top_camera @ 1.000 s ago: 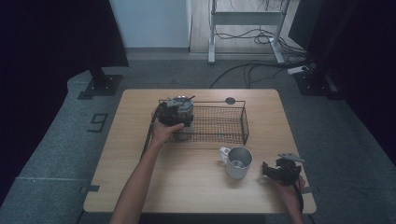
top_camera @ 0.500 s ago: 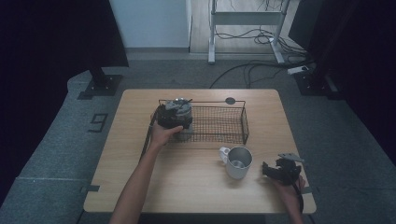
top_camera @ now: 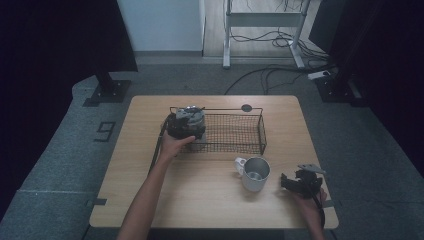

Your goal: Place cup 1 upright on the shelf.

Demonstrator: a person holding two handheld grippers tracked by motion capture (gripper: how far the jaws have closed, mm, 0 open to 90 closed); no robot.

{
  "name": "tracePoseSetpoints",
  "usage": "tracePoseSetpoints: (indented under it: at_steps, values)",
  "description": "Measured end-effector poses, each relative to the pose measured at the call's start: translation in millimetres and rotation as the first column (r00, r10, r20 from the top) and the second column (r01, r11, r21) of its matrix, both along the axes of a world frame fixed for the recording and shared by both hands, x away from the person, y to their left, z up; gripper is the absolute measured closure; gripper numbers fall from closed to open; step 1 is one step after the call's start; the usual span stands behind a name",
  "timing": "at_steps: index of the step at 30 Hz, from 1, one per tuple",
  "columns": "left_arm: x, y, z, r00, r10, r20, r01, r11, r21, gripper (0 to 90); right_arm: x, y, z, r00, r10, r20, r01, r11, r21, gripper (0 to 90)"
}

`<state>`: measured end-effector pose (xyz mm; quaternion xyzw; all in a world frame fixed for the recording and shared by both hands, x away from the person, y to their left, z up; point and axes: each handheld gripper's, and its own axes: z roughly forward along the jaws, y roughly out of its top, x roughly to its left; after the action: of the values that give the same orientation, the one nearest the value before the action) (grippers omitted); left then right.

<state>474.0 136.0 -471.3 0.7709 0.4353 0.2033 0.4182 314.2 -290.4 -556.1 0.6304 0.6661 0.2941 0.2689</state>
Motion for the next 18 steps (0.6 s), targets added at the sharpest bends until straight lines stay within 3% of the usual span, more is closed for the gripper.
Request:
tracePoseSetpoints:
  at_steps: [3,18]
  values:
    - [-1.6,-0.3,1.4,0.9999,0.016,0.006,-0.016,0.9998,-0.012,1.7,0.0,0.0,0.0,1.0,0.002,0.001,-0.002,1.0,0.0,8.3]
    - [-12.1,13.3,10.1,1.0,-0.002,-0.004,0.002,0.9962,-0.088,0.0,-0.1,0.1,0.0,1.0,0.001,0.0,-0.001,1.0,0.001,8.3]
